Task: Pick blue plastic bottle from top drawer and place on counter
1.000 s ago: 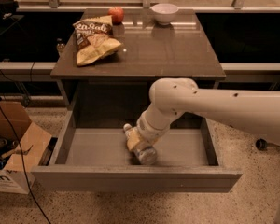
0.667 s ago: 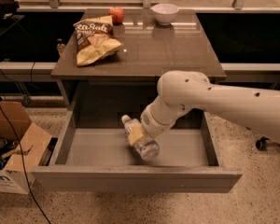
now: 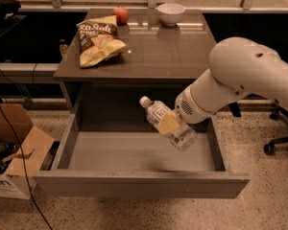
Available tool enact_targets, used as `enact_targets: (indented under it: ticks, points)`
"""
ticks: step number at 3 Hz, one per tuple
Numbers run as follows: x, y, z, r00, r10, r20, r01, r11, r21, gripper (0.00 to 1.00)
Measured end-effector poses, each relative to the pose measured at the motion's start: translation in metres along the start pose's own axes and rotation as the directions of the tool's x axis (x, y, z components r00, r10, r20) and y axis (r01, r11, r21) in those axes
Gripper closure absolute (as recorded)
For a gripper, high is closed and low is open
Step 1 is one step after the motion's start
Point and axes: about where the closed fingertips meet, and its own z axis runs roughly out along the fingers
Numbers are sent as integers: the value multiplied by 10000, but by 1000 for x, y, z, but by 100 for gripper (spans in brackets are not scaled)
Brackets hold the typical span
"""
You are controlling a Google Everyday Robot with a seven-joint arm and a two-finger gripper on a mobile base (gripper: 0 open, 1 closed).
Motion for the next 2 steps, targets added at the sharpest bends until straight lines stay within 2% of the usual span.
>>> enact_targets:
  ticks: [1, 2]
  points:
    - [-12, -27, -56, 9933, -874, 752, 834, 9950, 542, 100]
    - [-49, -51, -90, 9773, -1650, 1328, 1515, 9828, 1060, 100]
